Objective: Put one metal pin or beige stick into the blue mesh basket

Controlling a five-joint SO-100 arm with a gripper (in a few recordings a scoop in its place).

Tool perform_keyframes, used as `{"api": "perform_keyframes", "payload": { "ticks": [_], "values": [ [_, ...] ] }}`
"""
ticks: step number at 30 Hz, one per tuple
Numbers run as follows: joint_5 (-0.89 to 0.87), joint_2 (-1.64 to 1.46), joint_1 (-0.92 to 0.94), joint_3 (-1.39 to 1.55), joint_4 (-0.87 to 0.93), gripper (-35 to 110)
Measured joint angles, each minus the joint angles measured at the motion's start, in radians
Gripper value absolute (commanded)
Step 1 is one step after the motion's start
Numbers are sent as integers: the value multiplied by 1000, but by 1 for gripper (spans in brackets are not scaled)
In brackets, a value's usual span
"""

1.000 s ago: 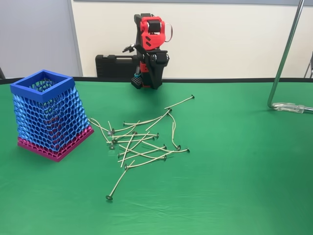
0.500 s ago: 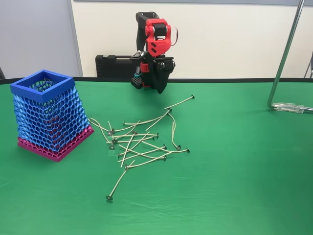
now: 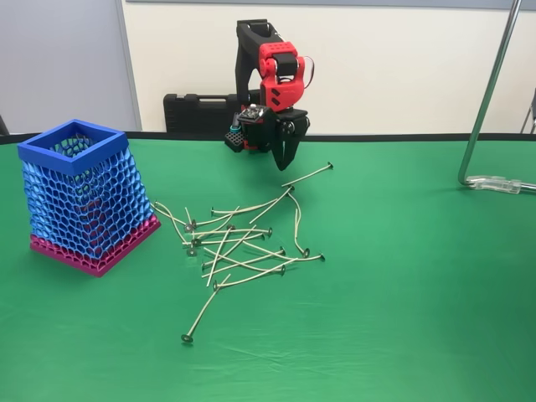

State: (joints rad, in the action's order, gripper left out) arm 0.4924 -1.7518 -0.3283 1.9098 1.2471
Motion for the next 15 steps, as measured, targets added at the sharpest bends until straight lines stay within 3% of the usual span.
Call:
{"api": "perform_keyframes", "payload": {
  "ticks": [15],
  "values": [
    [74,98,-2,0,0,18]
  ]
}}
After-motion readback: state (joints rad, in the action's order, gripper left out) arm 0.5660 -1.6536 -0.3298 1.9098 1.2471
